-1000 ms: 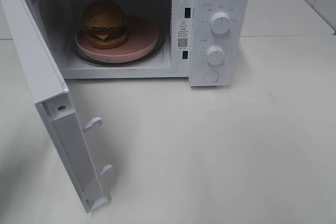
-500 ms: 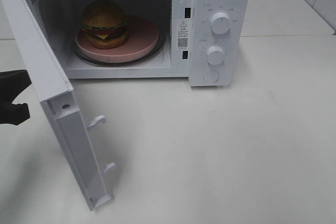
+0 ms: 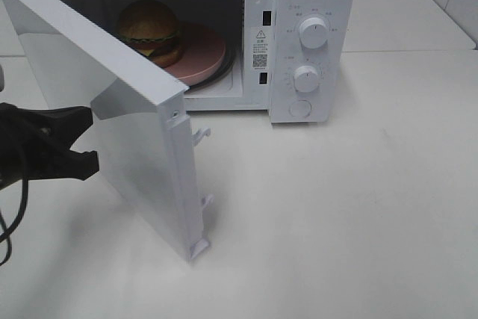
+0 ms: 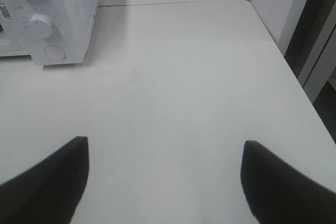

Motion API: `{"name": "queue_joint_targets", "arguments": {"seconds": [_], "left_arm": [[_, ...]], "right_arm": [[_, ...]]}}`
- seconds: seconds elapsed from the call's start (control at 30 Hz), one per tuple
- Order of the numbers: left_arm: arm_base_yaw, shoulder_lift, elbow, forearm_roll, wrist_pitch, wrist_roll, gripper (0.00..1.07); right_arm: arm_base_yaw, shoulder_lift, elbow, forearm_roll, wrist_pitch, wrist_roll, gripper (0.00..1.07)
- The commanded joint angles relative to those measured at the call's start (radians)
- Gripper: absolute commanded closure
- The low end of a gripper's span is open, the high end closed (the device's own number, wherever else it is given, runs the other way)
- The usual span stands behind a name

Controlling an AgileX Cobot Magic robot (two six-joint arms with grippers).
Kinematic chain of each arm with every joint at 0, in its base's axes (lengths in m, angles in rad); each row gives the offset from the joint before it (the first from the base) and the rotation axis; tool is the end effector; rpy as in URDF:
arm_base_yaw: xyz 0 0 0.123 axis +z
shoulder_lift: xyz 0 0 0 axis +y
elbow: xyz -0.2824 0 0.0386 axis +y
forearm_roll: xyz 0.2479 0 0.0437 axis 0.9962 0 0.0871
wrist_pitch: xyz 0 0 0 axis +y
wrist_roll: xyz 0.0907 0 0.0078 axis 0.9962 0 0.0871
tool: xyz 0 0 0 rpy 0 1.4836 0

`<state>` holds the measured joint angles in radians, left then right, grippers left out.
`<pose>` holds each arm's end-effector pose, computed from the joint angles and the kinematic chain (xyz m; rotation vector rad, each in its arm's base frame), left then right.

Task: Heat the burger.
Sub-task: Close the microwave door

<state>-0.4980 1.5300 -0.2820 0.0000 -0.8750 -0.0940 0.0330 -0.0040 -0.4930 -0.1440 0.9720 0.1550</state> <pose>0.2060 -0.1120 0.1597 0.3765 1.8386 -0.4097 -0.0013 -0.0109 0.2832 0.1177 1.9476 -0.0458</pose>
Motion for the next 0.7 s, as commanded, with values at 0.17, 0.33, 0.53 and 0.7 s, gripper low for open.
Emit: {"name": "queue_joint_targets", "arguments": {"seconds": [0.17,0.33,0.53,0.7], "left_arm": [[-0.069,0.069,-0.091,-0.118,-0.024,0.008,1.07],[-0.105,0.114,-0.160,-0.128,-0.022,0.008,1.07],[-0.122,0.156,-0.245,-0.179,0.001,0.031,1.07],[-0.122,0.184,-0.309,-0.208,0.010,0.033,1.07]], "right_arm": [[-0.007,-0.027,0.003,0.002,-0.008,0.000,0.31],[-0.007,-0.027,0.003,0.002,-0.008,0.000,0.31],[-0.007,-0.027,0.003,0.002,-0.008,-0.001,0.31],[-0.007,-0.027,0.003,0.002,-0.008,-0.001,0.31]]}}
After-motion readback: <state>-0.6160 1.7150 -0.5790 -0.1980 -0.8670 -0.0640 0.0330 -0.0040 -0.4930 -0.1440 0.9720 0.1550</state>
